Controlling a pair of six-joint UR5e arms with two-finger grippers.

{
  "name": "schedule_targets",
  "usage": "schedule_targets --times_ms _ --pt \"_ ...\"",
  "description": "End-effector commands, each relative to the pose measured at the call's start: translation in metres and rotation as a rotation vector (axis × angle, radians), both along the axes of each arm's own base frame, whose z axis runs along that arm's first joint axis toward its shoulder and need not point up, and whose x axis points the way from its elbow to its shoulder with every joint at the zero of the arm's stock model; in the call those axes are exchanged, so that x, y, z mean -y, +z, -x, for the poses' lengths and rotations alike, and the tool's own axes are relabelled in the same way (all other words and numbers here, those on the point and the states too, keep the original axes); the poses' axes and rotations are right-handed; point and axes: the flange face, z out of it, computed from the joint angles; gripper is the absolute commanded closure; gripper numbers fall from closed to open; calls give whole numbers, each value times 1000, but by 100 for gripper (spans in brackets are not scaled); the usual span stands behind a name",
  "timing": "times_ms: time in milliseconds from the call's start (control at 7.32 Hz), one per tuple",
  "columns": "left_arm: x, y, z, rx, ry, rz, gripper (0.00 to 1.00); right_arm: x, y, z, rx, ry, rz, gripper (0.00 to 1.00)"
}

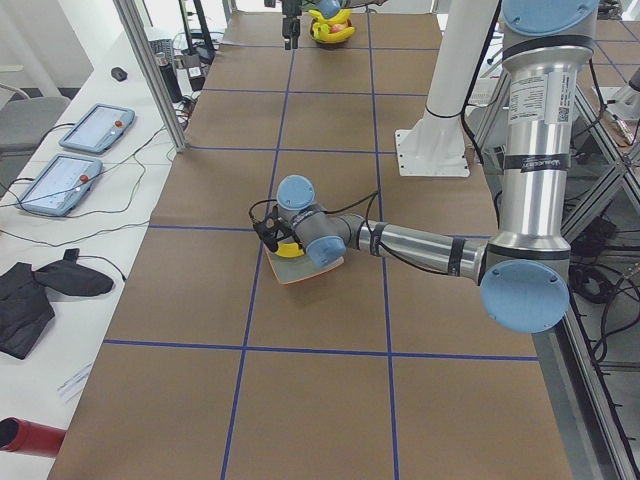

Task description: Transfer all bananas from basket to plate

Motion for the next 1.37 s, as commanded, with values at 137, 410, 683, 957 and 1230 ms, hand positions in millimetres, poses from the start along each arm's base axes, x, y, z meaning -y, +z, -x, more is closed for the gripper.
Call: schedule_targets --times_ms 137,410,683,957,1230 --pt "54 -45 64 40 -81 -170 0 17 131 -87 -165 -14 -157 0" --pt "65 -47 71 116 -59 -239 0 1 217 -142 -316 -15 -215 0" --pt "65 -51 71 114 -59 -248 0 -24 274 -193 -413 -84 -223 0" --pt "65 -53 71 112 -58 -253 0 -40 312 -237 -538 -215 -154 0" --pt "65 -53 69 112 -55 -253 0 -81 338 -244 -549 -257 -79 0"
